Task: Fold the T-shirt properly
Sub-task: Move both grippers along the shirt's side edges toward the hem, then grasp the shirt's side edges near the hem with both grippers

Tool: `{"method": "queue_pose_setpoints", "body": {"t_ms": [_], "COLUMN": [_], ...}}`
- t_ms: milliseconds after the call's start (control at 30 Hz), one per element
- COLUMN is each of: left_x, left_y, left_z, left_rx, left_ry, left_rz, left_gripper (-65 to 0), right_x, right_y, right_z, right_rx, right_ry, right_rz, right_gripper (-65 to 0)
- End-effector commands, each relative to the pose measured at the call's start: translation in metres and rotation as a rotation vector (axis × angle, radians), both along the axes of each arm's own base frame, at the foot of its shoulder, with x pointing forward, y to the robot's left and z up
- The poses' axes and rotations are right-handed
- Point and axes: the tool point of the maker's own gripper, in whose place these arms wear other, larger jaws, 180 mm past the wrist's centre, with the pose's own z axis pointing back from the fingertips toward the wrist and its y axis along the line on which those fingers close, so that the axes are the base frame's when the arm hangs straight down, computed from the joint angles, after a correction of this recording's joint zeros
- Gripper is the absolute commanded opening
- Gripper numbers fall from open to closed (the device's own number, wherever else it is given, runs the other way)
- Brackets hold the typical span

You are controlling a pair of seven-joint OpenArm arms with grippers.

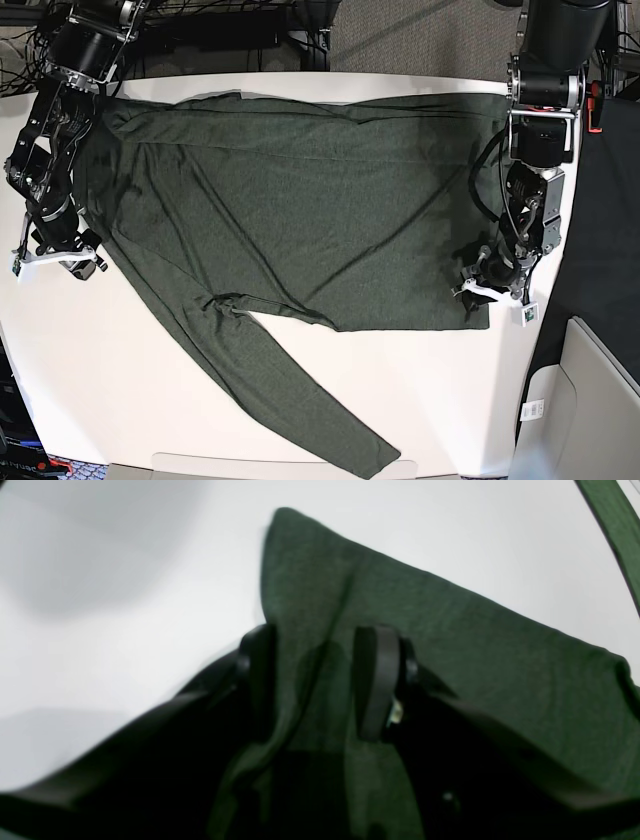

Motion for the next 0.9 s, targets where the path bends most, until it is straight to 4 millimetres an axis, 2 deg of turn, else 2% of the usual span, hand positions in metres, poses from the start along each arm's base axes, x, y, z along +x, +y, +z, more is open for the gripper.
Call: {"method": "queue_pose_setpoints", "body": {"t_ms": [0, 133, 300, 400, 500, 600, 700, 867], "left_x": [0.001, -0.007, -0.009, -0.008, -0.009, -0.010, -0.016, -0.022], "left_y": [-0.002, -0.002, 0.000, -0.001, 0.000, -0.009, -0.012, -0.016], "left_z": [0.002, -0.007, -0.008, -0.005, 0.012, 0.028, 0.034, 0.033], "left_rx": [-0.005, -0.005, -0.002, -0.007, 0.013, 0.028, 0.045, 0.050], "left_ry": [0.017, 0.037, 0.041, 0.049, 0.046, 0.013, -0.008, -0.012], "left_rz": [-0.017, -0.017, -0.016, -0.027, -0.068, -0.114, -0.136, -0.149], "left_gripper": [-43.2, -51.5, -64.2, -64.9, -64.9, -64.9, -64.9, -64.9], "right_x": [0.010, 0.010, 0.010, 0.013, 0.019, 0.030, 0.040, 0.071], "right_y": [-0.005, -0.005, -0.006, -0.007, -0.011, -0.014, -0.017, 0.016], "right_z": [0.022, 0.023, 0.022, 0.026, 0.027, 0.029, 0.031, 0.039], "right_rx": [-0.027, -0.027, -0.026, -0.032, -0.028, -0.013, -0.016, -0.226], "right_ry": [-0.066, -0.068, -0.068, -0.080, -0.096, -0.104, -0.098, -0.044], "right_rz": [0.000, 0.000, -0.003, -0.007, -0.022, -0.033, -0.038, 0.078], "right_gripper": [-44.2, -44.2, -44.2, -44.2, -44.2, -44.1, -44.0, -43.9]}}
